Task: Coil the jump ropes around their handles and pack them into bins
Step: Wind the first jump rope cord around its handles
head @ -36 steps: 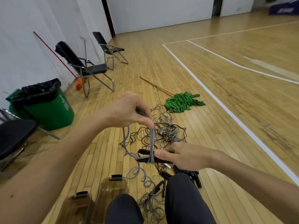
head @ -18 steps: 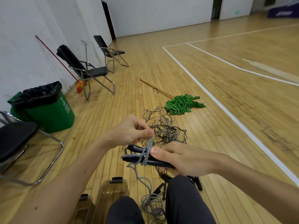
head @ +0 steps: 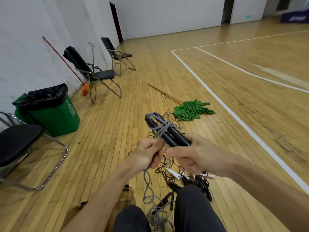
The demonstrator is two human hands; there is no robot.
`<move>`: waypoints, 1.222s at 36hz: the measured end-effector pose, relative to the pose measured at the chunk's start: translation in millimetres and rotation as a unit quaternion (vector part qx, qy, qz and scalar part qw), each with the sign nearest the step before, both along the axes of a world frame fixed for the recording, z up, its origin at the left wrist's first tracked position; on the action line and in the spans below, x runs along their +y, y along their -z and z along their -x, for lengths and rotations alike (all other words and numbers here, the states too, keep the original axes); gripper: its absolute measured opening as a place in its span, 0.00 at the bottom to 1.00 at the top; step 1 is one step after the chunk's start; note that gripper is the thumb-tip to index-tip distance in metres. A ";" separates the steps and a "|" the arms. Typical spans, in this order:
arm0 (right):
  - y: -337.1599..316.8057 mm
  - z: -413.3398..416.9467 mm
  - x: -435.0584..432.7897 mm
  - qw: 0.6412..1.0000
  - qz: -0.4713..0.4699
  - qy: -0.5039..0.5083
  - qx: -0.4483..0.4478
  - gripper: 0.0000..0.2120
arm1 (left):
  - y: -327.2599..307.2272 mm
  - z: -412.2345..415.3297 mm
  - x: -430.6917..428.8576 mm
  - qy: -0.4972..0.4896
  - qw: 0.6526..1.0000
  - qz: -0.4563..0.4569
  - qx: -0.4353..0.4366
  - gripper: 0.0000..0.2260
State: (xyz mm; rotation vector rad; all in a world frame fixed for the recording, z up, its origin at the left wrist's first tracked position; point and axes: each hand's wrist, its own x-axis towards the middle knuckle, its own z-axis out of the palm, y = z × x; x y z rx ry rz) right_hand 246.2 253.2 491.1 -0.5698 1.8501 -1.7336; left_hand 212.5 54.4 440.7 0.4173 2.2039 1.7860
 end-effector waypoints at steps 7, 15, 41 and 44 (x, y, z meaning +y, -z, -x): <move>4.5 17.0 8.0 0.998 -0.031 0.057 -0.001 0.10 | 9.8 -4.1 3.5 -0.019 1.000 0.021 0.004 0.23; 35.0 51.0 19.1 0.971 -0.089 0.220 -0.014 0.07 | 37.8 -4.9 1.6 -0.064 0.956 0.243 0.149 0.20; 152.0 52.2 -3.5 0.900 -0.414 0.111 0.071 0.10 | -31.5 -21.3 -2.2 0.163 0.678 0.582 0.418 0.18; 147.7 39.2 -22.2 0.907 -0.419 0.021 0.034 0.13 | -40.7 -18.0 -7.1 0.185 0.688 0.564 0.417 0.19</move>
